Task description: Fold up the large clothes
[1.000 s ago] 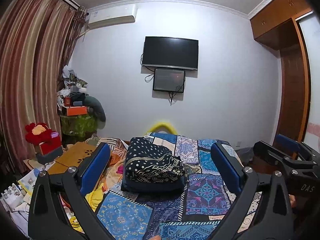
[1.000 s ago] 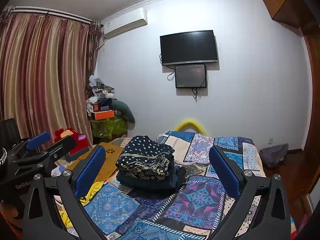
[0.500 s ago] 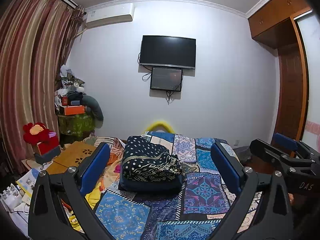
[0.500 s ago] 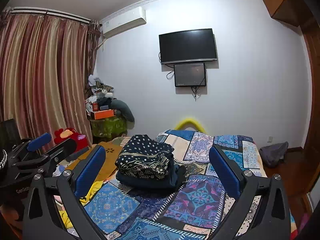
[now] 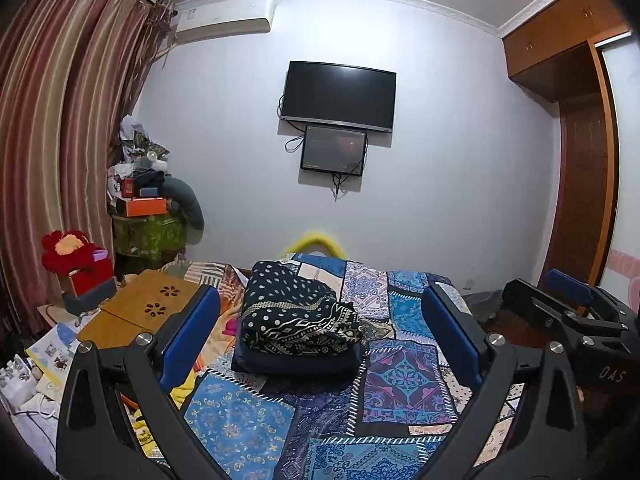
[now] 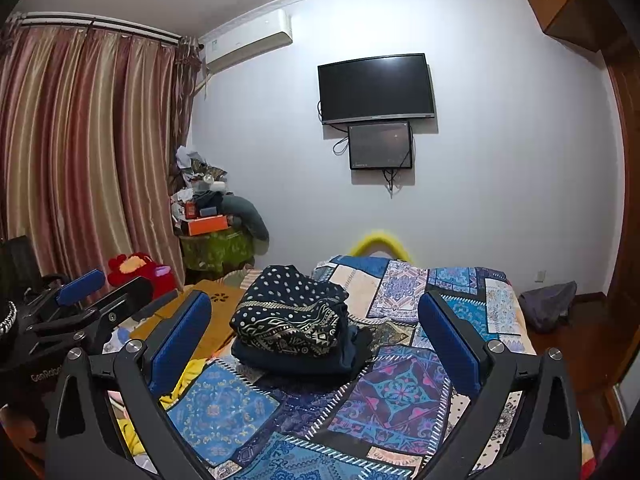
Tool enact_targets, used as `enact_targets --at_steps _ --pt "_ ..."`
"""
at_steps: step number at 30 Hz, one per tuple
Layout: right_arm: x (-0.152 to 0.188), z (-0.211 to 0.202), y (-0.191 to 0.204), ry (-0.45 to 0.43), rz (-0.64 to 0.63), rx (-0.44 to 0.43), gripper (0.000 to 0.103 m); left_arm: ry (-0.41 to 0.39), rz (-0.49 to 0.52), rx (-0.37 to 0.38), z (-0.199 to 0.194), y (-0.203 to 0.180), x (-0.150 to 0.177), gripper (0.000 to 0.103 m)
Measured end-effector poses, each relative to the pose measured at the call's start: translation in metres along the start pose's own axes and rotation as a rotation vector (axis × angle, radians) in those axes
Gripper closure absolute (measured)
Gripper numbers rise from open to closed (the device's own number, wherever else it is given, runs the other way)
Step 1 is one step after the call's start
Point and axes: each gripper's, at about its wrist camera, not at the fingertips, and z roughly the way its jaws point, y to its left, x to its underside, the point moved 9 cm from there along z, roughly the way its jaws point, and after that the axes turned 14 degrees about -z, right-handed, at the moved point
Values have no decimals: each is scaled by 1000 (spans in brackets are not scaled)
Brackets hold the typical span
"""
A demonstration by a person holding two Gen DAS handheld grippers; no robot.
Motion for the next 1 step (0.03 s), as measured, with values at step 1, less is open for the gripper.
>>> enact_targets --at_steps 1 --pt "0 1 0 2 1 -3 0 1 -1 -8 1 2 0 2"
